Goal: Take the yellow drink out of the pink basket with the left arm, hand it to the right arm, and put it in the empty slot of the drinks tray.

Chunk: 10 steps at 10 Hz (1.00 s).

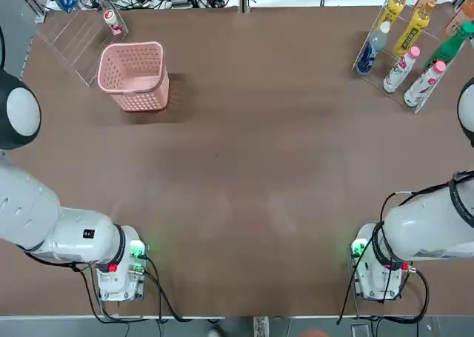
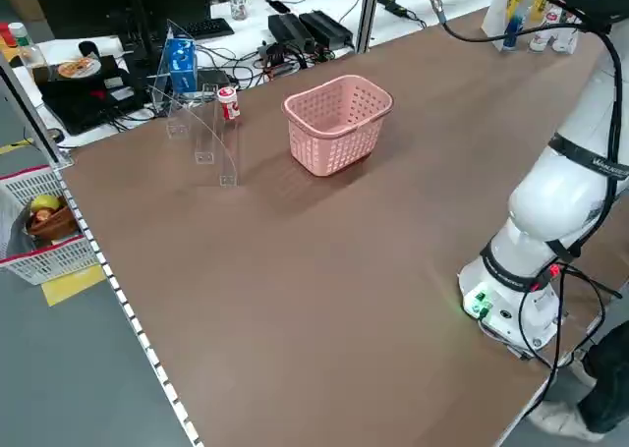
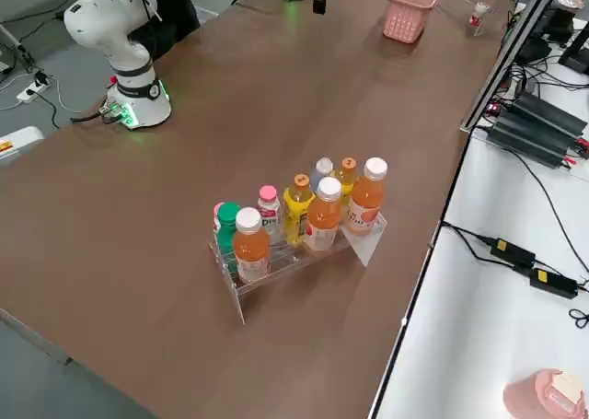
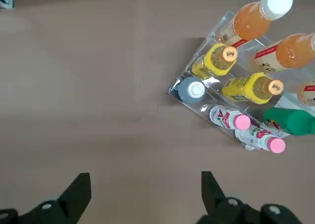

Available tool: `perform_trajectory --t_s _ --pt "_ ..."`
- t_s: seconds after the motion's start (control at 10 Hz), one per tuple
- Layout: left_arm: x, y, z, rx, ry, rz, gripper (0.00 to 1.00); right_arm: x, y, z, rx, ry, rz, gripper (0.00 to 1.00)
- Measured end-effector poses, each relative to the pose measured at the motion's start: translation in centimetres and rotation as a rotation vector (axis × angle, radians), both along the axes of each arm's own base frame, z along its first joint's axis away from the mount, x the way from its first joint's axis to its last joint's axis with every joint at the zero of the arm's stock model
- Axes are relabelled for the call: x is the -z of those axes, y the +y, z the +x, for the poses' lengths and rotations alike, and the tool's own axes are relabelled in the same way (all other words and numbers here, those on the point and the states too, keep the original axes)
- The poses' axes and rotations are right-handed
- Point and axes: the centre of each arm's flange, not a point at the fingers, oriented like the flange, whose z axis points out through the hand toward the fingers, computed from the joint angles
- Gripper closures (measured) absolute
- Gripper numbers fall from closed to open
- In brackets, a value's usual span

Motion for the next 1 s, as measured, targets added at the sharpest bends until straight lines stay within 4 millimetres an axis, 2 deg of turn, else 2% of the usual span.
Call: perform_trajectory --t_s 0.2,0.5,1.0 --pt "0.0 0.0 0.0 0.0 0.0 0.0 0.0 1.7 -1.6 -0.3 0.025 0.008 -0.005 0.01" --pt "0.0 0.0 0.0 0.0 0.0 0.0 0.0 2.0 -3.6 -1.4 0.005 0.025 -0.012 0.01" --pt "0.0 0.0 0.0 0.0 0.0 0.0 0.0 2.4 -3.6 -1.7 -0.006 0.046 -0.012 0.01"
